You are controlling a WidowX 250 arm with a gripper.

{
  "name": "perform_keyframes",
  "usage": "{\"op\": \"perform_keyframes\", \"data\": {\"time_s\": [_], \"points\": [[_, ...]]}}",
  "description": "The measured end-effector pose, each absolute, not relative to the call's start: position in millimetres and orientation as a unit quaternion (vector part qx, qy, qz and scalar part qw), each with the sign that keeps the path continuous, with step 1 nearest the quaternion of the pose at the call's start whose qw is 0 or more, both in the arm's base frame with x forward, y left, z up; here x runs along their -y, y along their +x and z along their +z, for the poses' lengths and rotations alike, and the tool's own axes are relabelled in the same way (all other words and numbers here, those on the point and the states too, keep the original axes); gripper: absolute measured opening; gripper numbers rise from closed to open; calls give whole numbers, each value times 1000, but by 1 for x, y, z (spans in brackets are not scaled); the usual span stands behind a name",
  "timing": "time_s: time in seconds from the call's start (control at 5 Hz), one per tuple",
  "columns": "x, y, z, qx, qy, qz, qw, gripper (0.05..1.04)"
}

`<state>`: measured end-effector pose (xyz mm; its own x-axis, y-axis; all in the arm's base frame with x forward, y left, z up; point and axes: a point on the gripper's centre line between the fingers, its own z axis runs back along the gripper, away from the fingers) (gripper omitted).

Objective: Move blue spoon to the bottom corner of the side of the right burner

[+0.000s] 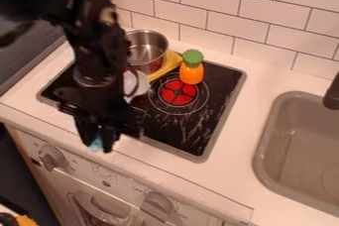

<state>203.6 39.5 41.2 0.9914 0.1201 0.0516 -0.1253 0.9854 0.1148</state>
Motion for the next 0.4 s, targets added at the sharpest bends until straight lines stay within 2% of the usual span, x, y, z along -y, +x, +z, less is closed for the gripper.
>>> {"op": "perform_keyframes", "data": {"time_s": [0.4], "points": [[-15, 223, 21, 13, 30, 5, 999, 328]]}}
